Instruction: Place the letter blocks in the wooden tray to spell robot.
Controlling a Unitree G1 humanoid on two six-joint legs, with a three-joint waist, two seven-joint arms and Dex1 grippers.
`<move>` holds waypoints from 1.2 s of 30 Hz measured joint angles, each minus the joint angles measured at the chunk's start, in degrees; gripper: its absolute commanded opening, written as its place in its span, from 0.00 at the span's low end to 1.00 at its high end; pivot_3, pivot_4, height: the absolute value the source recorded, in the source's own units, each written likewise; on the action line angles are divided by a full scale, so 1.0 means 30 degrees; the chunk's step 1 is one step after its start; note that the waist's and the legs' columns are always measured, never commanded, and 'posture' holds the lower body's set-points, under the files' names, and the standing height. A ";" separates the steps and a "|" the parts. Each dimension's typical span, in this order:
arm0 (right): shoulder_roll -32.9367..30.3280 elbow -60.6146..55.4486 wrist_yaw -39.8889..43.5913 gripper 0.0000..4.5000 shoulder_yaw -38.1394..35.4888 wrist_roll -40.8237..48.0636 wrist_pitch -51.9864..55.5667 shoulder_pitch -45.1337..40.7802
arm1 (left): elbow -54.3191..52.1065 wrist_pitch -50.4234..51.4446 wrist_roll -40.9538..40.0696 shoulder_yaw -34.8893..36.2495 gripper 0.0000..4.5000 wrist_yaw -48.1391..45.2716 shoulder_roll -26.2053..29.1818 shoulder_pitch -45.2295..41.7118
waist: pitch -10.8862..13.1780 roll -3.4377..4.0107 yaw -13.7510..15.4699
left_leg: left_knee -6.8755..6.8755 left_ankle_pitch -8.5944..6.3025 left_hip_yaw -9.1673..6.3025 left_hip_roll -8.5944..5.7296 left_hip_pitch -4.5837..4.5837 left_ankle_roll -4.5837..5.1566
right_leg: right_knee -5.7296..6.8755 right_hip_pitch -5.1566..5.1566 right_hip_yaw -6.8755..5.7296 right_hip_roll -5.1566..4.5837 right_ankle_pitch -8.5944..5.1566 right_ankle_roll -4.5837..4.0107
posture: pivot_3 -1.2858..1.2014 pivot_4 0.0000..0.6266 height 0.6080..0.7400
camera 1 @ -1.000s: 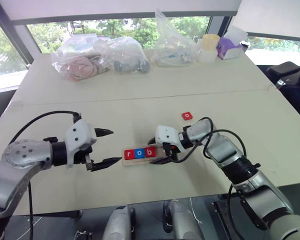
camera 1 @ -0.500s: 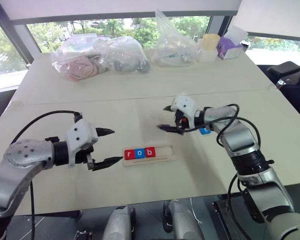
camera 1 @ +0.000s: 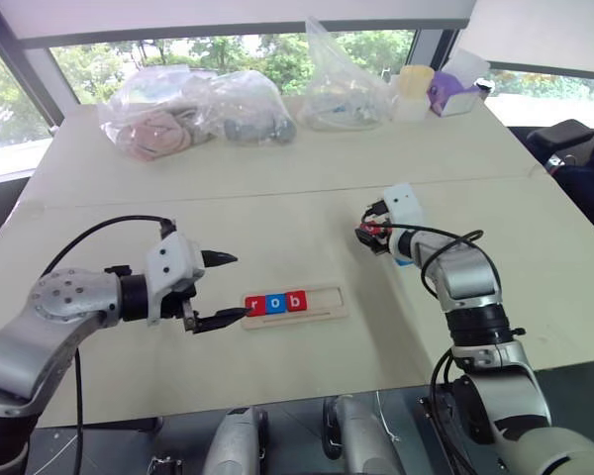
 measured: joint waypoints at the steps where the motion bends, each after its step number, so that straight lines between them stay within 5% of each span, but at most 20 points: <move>1: 0.0156 0.0288 -0.0189 0.87 -0.0075 0.0056 -0.0102 -0.0106 | 0.0040 -0.0002 0.0007 -0.0002 1.00 -0.0016 0.0001 -0.0071 | -0.0001 0.0001 -0.0007 | -0.0001 0.0000 0.0002 -0.0001 0.0001 0.0000 | 0.0000 0.0001 0.0002 0.0000 0.0000 0.0001 | 0.52 0.24 1.00; 4: 0.0360 0.0712 -0.0440 0.87 -0.0108 0.0170 -0.0118 -0.0376 | 0.0048 -0.0023 0.0013 -0.0007 1.00 -0.0043 -0.0001 -0.0213 | -0.0005 -0.0001 -0.0026 | 0.0000 0.0000 0.0003 -0.0001 0.0017 0.0001 | 0.0000 0.0013 0.0003 0.0000 0.0000 0.0001 | 0.52 0.24 1.00; 10: 0.0489 0.0762 -0.0500 0.27 0.0179 0.0460 0.0057 -0.0480 | 0.0012 -0.0023 0.0018 -0.0003 1.00 0.0085 -0.0050 -0.0062 | -0.0007 0.0001 -0.0022 | 0.0001 0.0000 -0.0007 0.0001 0.0029 0.0001 | 0.0004 0.0026 0.0001 -0.0001 -0.0001 0.0001 | 0.52 0.24 1.00; 19: -0.1274 -0.5249 0.0005 0.27 0.0785 0.0630 0.3883 0.1341 | -0.0045 -0.0021 0.0016 -0.0034 1.00 0.0238 -0.0210 0.0236 | 0.0000 0.0013 0.0056 | 0.0006 0.0001 -0.0017 -0.0008 -0.0133 0.0001 | -0.0001 -0.0124 0.0000 -0.0005 0.0006 0.0022 | 0.52 0.24 1.00; 28: -0.0562 -1.5704 -0.1033 0.27 -0.1705 0.1852 1.3849 0.4650 | 0.0310 -0.0542 0.0196 -0.0605 1.00 -0.0118 -0.0425 0.0176 | -0.0004 0.0009 0.0032 | 0.0006 0.0001 -0.0014 0.0007 -0.0139 0.0001 | 0.0017 -0.0161 -0.0007 0.0005 0.0003 0.0000 | 0.52 0.24 1.00; 36: 0.0609 -1.7272 -0.2485 0.27 -0.1945 0.2083 1.4609 0.6716 | 0.1260 -0.1445 0.0794 -0.0827 1.00 -0.0664 -0.0656 0.0155 | -0.0006 0.0007 0.0043 | 0.0004 0.0000 -0.0004 0.0004 -0.0152 0.0000 | 0.0007 -0.0172 -0.0003 -0.0001 0.0002 -0.0003 | 0.52 0.24 1.00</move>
